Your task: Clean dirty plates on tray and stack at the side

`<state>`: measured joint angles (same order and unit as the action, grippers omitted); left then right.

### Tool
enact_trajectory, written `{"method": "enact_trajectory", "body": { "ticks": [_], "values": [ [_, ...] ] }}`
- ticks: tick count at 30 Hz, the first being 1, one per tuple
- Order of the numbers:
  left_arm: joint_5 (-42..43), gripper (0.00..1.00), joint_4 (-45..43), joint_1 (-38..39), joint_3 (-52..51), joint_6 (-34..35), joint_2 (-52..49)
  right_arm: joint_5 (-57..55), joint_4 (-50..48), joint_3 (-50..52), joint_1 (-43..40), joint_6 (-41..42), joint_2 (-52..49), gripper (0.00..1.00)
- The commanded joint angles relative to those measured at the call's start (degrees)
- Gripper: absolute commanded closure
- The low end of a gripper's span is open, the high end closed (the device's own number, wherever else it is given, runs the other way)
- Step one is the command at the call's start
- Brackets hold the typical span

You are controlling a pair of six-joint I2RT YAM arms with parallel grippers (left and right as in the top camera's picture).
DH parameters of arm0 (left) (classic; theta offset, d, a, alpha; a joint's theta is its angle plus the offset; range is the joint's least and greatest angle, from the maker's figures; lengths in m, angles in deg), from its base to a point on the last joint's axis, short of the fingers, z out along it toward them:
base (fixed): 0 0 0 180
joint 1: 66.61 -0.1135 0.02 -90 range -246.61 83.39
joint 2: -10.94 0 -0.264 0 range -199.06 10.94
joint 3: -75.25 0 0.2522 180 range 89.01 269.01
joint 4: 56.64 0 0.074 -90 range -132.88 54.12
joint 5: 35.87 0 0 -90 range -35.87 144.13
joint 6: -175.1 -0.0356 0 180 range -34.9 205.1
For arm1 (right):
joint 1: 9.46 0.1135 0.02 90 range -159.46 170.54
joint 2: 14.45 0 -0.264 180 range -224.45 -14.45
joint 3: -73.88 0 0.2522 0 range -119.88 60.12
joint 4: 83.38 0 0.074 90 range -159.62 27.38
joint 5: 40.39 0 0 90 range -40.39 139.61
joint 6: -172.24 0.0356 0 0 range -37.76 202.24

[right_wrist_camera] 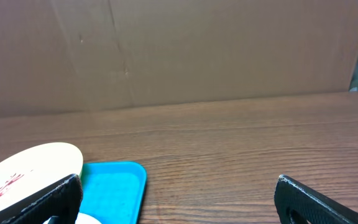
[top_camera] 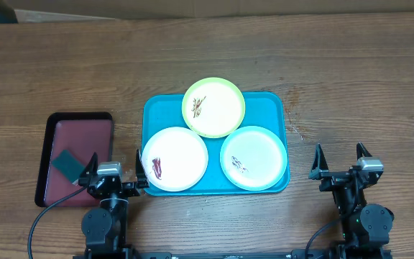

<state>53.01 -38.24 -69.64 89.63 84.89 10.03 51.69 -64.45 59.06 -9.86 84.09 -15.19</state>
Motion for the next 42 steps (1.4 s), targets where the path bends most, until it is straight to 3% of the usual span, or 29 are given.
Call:
{"method": "enact_trajectory", "body": {
  "ticks": [1,35,37,42],
  "values": [
    [-0.35,0.0,-0.26,0.07,-0.35,-1.11,0.66,-0.55,-0.35,0.59,-0.31,-0.17,0.57,0.0],
    [-0.37,0.0,-0.28,0.07,-0.35,-1.11,0.66,-0.55,-0.35,0.59,-0.31,-0.17,0.57,0.0],
    [4.09,0.0,-2.69,0.11,-0.35,3.8,0.66,-0.55,-0.35,0.59,-0.31,-0.17,0.57,0.0],
    [37.31,0.0,-5.05,0.11,-0.35,31.65,0.66,-0.55,-0.35,0.59,-0.31,-0.17,0.57,0.0]
  ]
}}
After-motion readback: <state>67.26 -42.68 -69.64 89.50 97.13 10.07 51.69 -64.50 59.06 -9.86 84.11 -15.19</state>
